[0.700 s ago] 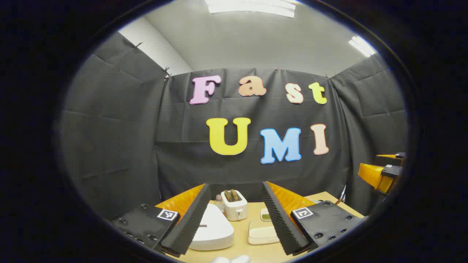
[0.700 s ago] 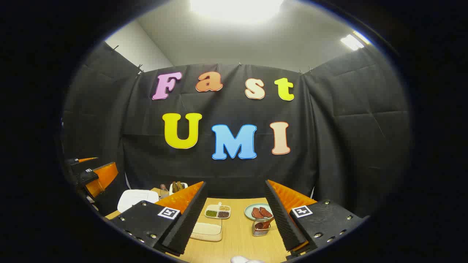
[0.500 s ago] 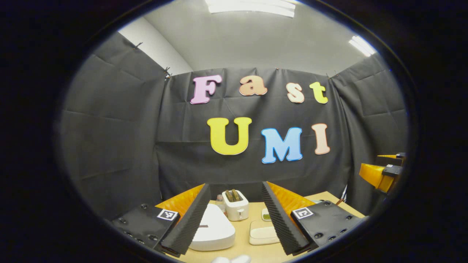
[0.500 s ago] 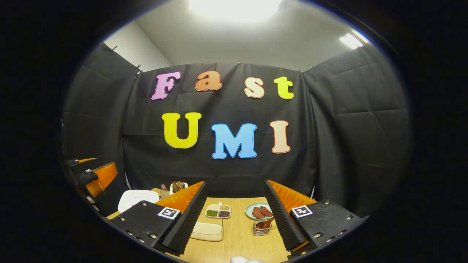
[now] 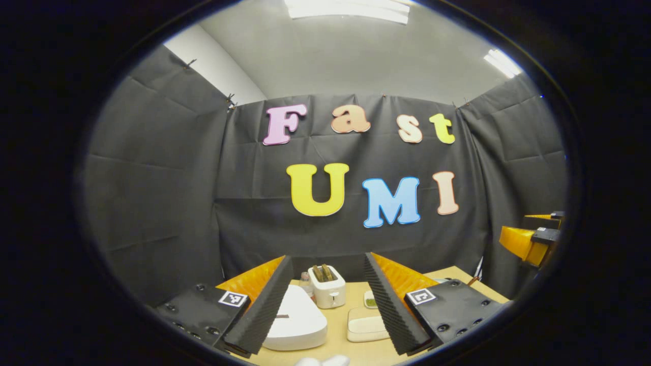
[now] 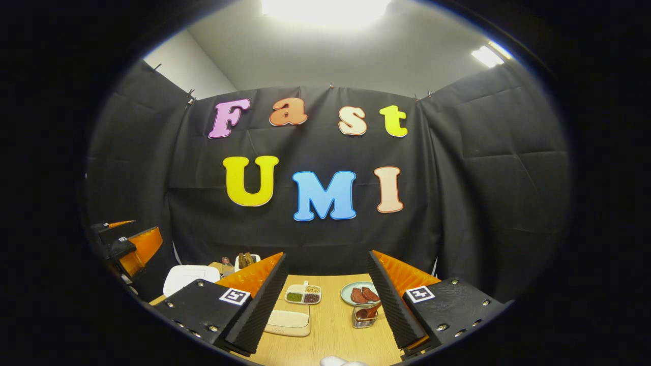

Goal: Close the left gripper, press the button to open the rice cooker; take a wooden spoon from the chopstick holder with the right hand, scoop a spoonful of rice and pour it into the rice cooker, then put the wooden spoon back into the chopstick holder.

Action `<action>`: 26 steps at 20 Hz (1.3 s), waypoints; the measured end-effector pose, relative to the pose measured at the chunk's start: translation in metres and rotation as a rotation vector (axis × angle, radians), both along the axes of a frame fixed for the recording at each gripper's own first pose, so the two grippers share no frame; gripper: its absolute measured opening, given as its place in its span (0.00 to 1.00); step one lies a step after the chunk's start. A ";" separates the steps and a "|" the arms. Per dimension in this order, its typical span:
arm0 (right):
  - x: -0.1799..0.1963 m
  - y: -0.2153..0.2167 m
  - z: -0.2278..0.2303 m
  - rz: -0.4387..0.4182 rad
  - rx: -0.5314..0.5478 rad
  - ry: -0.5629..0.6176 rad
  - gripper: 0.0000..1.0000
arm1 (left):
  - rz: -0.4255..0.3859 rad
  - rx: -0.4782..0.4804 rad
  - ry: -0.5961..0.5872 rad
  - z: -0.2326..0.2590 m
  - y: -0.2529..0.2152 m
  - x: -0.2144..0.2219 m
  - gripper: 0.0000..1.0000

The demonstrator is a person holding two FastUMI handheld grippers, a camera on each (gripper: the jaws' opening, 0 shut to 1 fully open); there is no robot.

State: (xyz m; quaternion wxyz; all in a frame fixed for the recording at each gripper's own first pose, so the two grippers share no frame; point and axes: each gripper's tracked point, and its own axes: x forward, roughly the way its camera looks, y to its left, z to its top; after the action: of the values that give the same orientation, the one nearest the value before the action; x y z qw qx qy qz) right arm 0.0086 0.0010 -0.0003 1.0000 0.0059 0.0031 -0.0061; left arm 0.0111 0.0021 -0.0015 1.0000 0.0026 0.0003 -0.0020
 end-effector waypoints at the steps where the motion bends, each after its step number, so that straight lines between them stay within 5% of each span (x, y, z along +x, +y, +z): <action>1: 0.000 0.000 -0.001 0.000 0.000 0.000 0.95 | -0.001 -0.003 -0.002 0.002 0.001 0.001 1.00; 8: 0.006 0.004 -0.012 0.000 0.000 0.029 0.95 | -0.016 -0.024 0.018 -0.006 0.004 0.009 0.99; 10: 0.008 0.009 -0.012 0.008 0.003 0.034 0.95 | -0.023 -0.028 0.016 -0.004 0.004 0.012 0.84; 13: 0.008 0.010 -0.015 0.010 -0.019 0.041 0.95 | 0.014 -0.065 0.028 -0.004 0.018 0.009 0.12; 19: 0.016 0.009 -0.029 0.001 -0.019 0.086 0.95 | 0.045 -0.025 0.075 -0.024 0.036 0.042 0.09; 26: 0.024 0.008 -0.057 -0.009 -0.073 0.181 0.95 | 0.212 -0.106 0.358 -0.159 0.098 0.111 0.08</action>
State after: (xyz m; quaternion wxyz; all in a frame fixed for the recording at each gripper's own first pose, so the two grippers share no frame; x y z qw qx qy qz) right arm 0.0328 0.0086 -0.0576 0.9951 -0.0312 0.0933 -0.0111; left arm 0.1218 0.1005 -0.1605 0.9773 -0.0505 0.1782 0.1027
